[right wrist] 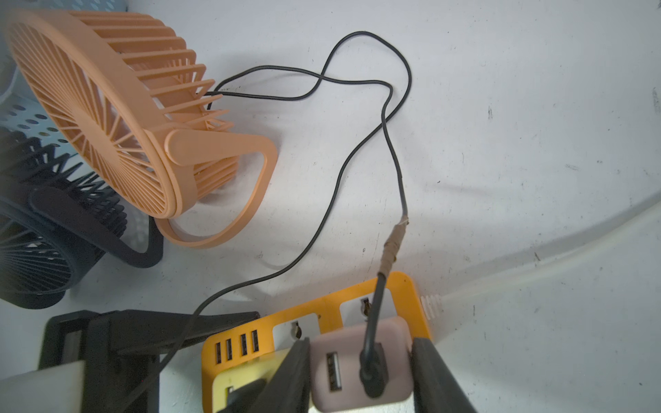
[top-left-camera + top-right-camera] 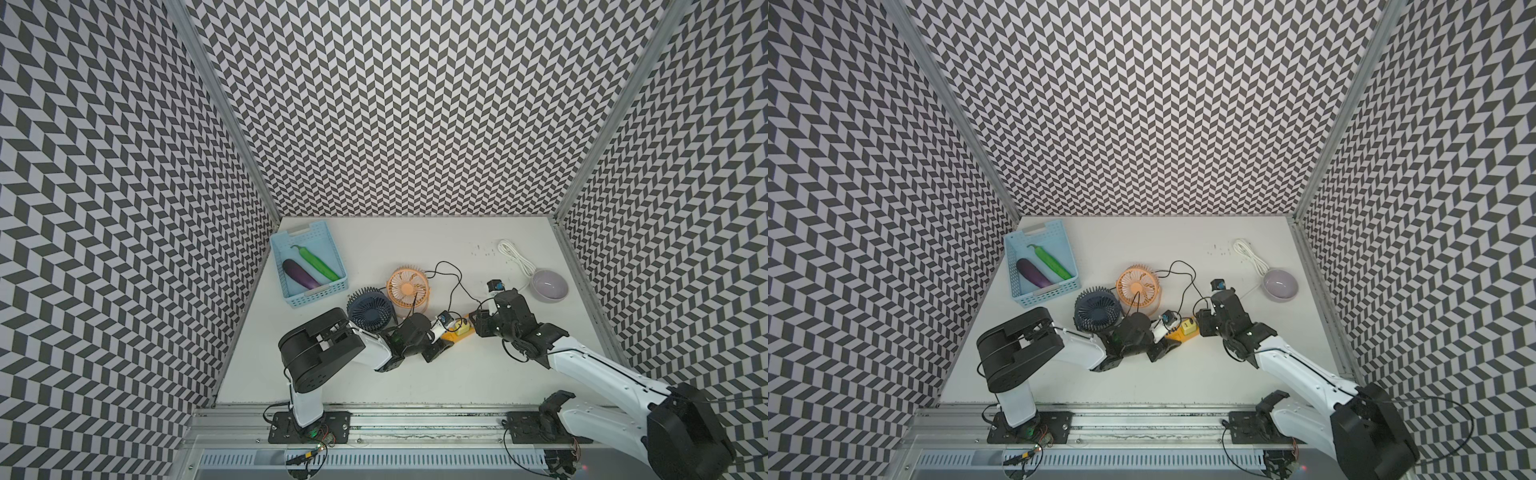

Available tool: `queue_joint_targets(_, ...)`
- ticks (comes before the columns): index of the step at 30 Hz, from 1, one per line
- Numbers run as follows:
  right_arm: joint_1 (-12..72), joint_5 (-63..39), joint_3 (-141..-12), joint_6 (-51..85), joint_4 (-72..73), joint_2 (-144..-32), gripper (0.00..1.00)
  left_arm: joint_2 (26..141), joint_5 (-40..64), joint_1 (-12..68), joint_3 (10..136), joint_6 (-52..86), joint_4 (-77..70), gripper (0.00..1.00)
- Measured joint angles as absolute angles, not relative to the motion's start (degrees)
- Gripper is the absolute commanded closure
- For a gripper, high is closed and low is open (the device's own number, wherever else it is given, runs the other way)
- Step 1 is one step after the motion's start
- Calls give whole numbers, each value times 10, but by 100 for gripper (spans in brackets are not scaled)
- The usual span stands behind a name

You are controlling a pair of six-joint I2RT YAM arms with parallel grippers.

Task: Unplug the desk fan from the power strip
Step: Remove the plug from the socket.

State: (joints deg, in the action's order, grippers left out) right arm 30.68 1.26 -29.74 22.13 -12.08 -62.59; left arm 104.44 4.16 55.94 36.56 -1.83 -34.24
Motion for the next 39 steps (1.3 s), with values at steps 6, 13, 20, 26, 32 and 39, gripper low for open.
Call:
queue_joint_targets(6, 331, 43, -299, 214, -124, -626, 81, 1044, 42, 559, 366, -18, -342, 81)
queue_joint_targets(13, 337, 51, -301, 215, -124, -626, 81, 1044, 42, 559, 366, -18, -342, 81)
queue_joint_targets(20, 315, 21, -301, 222, -124, -622, 81, 1044, 42, 559, 366, -18, -342, 81)
queue_joint_targets(26, 313, 17, -301, 218, -125, -621, 81, 1044, 42, 559, 366, -18, -342, 81)
queue_joint_targets(32, 326, 35, -301, 214, -126, -621, 78, 1044, 42, 559, 366, -18, -342, 81)
queue_joint_targets(39, 329, 43, -301, 216, -126, -621, 54, 1044, 42, 559, 366, -18, -342, 81)
